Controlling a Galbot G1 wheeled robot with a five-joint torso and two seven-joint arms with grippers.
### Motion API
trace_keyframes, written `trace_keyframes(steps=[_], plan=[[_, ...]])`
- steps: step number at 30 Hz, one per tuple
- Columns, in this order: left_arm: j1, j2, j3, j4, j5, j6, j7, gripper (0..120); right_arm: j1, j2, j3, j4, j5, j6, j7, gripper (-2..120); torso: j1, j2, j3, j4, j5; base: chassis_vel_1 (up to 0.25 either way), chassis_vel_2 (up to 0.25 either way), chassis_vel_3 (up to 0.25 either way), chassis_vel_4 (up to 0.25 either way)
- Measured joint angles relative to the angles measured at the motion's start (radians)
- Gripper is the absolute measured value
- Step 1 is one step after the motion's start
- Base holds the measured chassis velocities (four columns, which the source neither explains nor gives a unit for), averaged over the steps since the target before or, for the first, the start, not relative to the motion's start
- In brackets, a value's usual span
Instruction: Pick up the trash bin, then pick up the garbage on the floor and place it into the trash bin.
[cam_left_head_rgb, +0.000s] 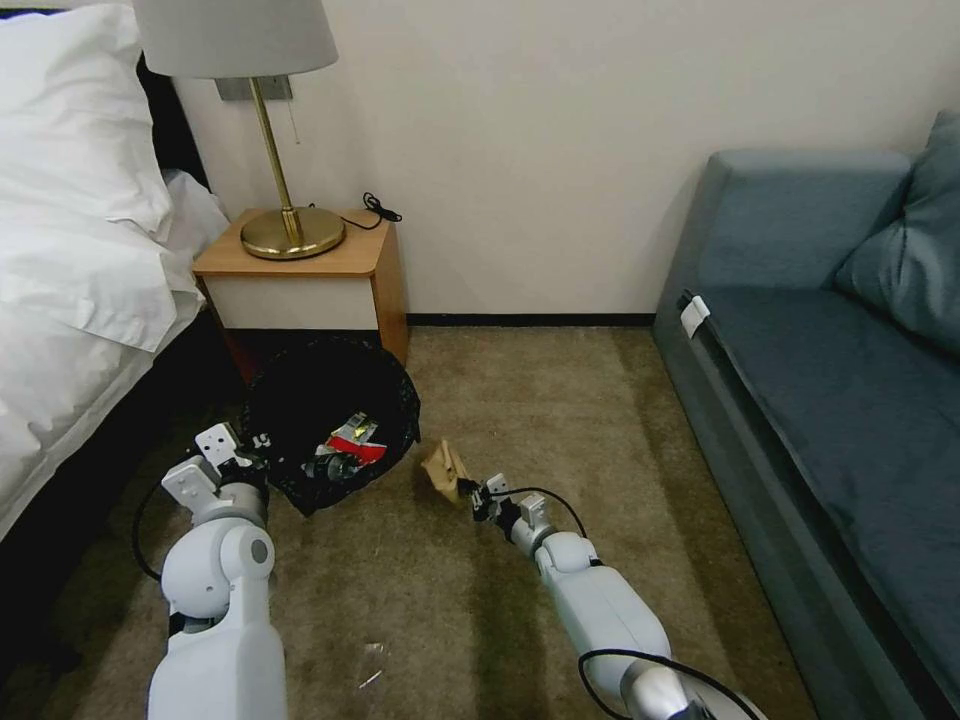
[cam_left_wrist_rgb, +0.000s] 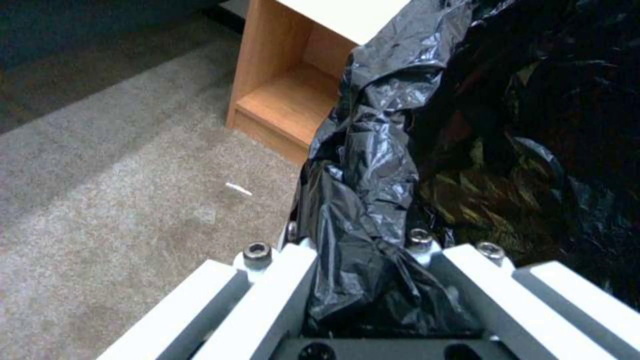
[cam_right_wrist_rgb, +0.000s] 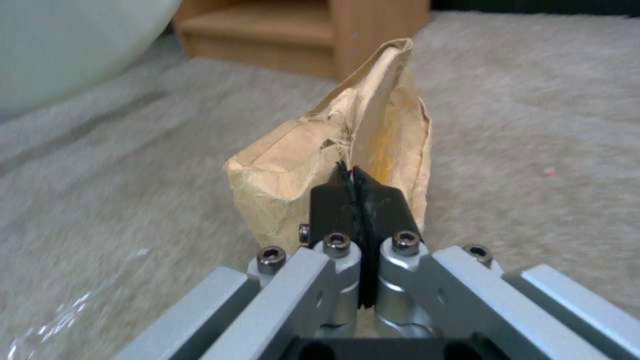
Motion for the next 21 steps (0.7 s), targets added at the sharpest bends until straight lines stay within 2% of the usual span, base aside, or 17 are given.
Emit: trace_keyframes(steps=[10, 21], plan=[[0.0, 0.01, 0.006, 0.01, -0.017, 0.0, 0.001, 3, -0.062, -0.004, 0.093, 0.12, 0.093, 0.002, 0.028, 0, 0.0, 0.0, 0.0, 0.0001, 0.0003, 0.0, 0.0, 0.0, 0.0], [0.0, 0.011, 0.017, 0.028, -0.021, -0.001, 0.004, 3, -0.058, -0.052, 0.174, 0.217, 0.135, 0.091, 0.065, 0, 0.0, 0.0, 0.0, 0.0001, 0.0002, 0.0, 0.0, 0.0, 0.0]])
